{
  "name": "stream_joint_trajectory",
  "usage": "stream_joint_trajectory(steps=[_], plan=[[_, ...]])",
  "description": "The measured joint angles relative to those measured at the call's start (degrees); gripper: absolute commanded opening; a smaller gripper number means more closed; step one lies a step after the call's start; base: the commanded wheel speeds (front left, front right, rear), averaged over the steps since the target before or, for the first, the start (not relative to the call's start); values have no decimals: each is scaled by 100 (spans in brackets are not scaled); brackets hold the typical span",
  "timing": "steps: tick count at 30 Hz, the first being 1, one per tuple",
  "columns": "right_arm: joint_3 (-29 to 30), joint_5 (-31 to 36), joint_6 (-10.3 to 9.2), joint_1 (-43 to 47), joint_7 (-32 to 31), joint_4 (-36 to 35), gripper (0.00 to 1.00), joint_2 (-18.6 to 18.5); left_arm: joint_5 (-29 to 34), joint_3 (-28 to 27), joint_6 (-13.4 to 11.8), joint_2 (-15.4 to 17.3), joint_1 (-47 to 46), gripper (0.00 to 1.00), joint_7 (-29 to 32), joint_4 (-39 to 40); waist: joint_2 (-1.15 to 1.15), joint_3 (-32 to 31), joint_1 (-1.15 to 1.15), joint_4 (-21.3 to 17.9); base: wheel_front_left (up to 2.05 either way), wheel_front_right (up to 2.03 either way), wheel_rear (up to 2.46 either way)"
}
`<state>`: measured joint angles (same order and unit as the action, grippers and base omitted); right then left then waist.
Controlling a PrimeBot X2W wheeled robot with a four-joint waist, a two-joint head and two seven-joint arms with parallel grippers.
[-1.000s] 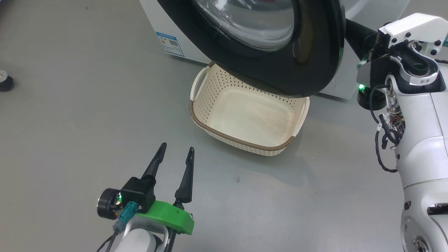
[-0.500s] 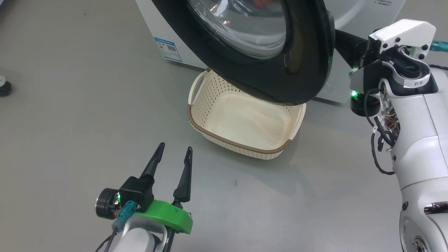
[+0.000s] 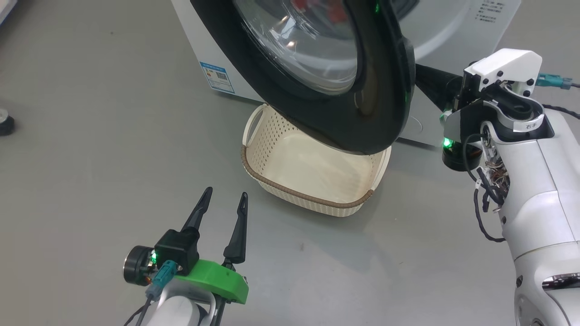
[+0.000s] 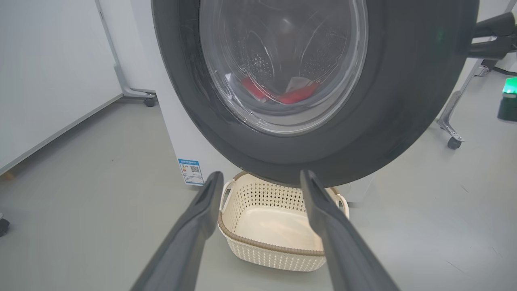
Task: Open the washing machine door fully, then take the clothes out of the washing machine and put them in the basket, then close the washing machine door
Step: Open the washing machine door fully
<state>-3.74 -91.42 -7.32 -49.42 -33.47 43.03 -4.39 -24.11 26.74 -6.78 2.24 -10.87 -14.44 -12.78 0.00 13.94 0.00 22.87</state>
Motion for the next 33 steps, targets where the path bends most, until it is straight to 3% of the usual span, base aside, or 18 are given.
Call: stream_joint_trajectory(steps=[13, 33], plan=[[-431, -567, 1, 285, -211, -148, 0, 4, 58, -25, 0, 1, 13, 100, 0, -4, 0, -127, 0, 4, 0, 0, 0], [-1596, -1503, 1, 753, -303, -660, 0, 13, 59, -29, 0, 1, 34, 100, 0, -16, 0, -253, 0, 94, 0, 0, 0]])
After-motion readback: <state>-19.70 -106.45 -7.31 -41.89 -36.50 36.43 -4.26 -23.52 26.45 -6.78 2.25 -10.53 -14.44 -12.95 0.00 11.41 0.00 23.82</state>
